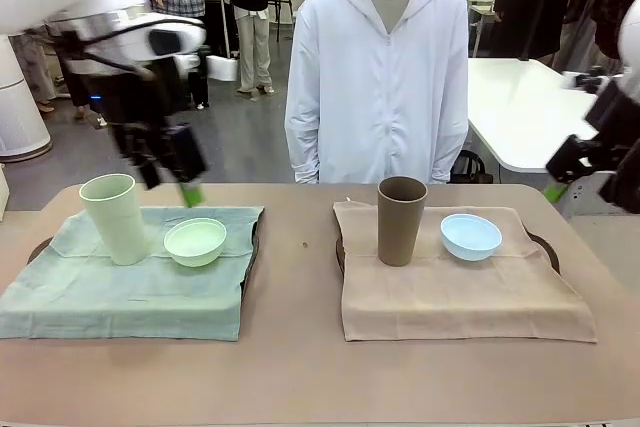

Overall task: Set up a tray with a mat and arrange the tableware.
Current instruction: Place the Picnic Bowl and Reusable plastic cup back onto the Handle tray in front of the human's position.

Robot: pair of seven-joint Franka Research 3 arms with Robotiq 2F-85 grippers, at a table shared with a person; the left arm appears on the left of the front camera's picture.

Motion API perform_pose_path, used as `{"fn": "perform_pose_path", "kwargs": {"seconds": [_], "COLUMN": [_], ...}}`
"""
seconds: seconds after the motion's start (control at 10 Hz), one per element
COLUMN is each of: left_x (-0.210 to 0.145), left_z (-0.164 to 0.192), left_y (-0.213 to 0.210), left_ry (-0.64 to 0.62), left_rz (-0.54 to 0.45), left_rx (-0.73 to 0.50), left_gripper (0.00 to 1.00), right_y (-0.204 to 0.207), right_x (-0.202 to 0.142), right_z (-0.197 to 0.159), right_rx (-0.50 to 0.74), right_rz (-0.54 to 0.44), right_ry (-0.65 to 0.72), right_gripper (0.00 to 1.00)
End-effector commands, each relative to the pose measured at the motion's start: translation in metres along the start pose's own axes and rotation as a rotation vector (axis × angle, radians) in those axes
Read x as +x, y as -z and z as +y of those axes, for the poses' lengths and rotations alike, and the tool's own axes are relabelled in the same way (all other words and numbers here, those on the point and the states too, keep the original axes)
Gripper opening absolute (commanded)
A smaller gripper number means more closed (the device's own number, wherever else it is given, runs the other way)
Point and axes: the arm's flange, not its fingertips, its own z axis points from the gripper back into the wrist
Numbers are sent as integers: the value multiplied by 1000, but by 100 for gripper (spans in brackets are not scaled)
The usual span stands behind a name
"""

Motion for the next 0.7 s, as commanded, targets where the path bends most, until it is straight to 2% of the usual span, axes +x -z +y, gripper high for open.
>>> {"fn": "perform_pose_path", "kwargs": {"seconds": [0.0,0.2,0.4,0.5,0.6], "left_x": [-71,-111,-160,-165,-158], "left_z": [80,138,202,200,190], "left_y": [-22,-30,-45,-40,-44], "left_ry": [-210,-300,-382,-341,-380], "left_rz": [-5,-47,-140,-176,-105], "left_rx": [-45,-125,-211,-203,-179], "left_gripper": [100,100,100,100,100], "right_y": [-25,-33,-37,-30,-38], "right_x": [-11,-20,-32,-33,-43], "right_z": [-67,-110,-160,-160,-148], "right_rx": [140,243,330,251,273], "right_rz": [-4,22,12,20,7], "right_ry": [114,175,270,267,248], "right_gripper": [100,100,100,100,100]}}
